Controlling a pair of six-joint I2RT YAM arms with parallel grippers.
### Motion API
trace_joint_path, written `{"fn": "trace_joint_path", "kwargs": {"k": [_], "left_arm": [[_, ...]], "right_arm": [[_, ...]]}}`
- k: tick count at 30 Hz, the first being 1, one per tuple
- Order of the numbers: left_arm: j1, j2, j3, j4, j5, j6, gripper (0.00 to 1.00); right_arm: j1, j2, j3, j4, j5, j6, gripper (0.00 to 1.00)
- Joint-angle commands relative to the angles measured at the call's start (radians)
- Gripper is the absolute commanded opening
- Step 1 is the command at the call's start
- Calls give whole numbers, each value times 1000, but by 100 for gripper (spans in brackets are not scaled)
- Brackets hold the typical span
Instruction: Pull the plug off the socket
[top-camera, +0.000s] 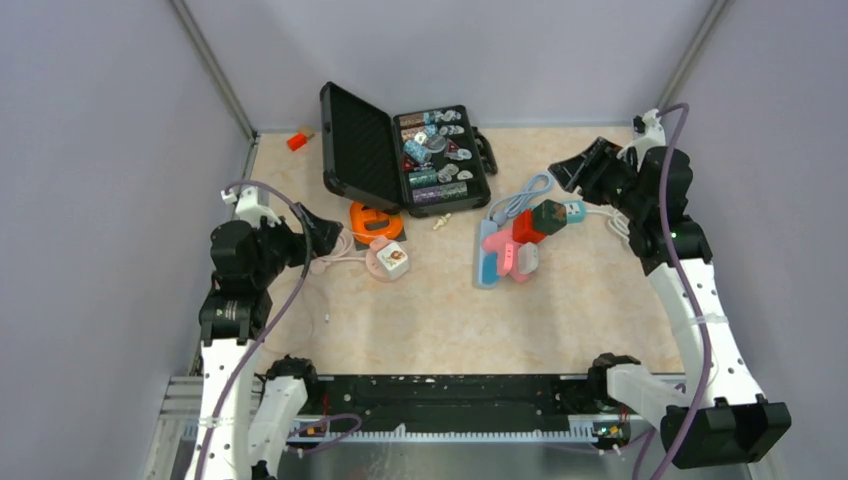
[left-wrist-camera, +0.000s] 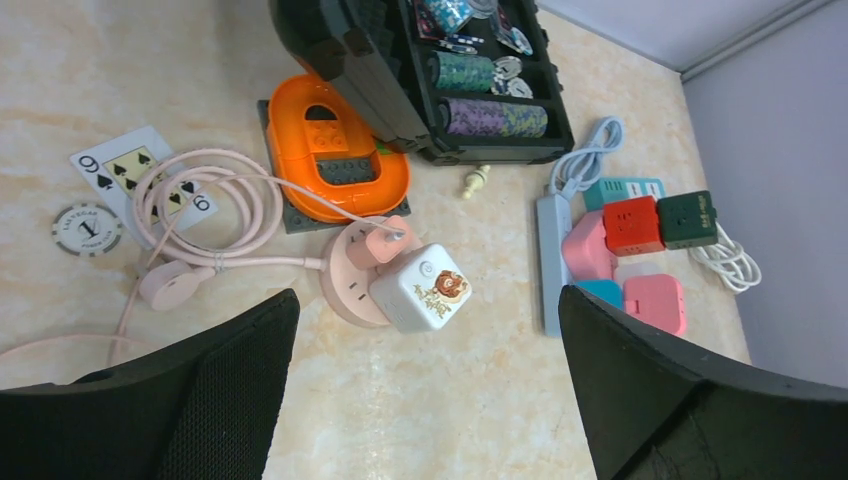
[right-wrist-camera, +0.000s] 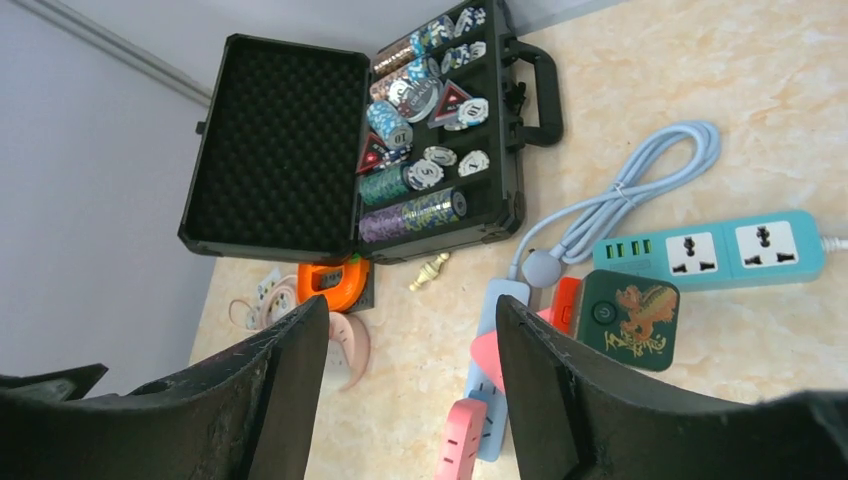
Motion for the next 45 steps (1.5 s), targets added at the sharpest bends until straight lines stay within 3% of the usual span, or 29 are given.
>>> {"fn": "trace_joint_path", "kwargs": {"k": [1,6,14,18,21,25,30,37,40,45], "left_arm": [[5,-14,-3,82,76,-15,99],[5,-12,16,89,67,-12,99],[5,-21,22,57,-25,-69,99],[5,-10,-27,128,199,-16,99],[1,4,-72,192,364,-64,99],[-35,4,-135,294,438,-137,99],[-127,5,-172,379,415,-220,99],[-377,75,-198,476,242,-289,99],[-460,139,-201,508,181,-317,99],[-559,262,-168,531,92,-317,99]], "right_arm": [[-6,-41,11,-70,59,-3,61],[-7,-52,20,-180,125,-16,68],[-6,-69,-14,-282,70,-64,84],[-7,-75,-46,-341,50,-69,83],[-6,-96,-93,-347,4,-65,83],[-7,-133,-173,-339,-33,-41,81],[0,-179,-291,-282,-99,13,76],[27,-244,-368,-121,-251,106,75],[69,-216,-357,-123,-191,102,75],[232,-111,-299,-145,53,84,71]]}}
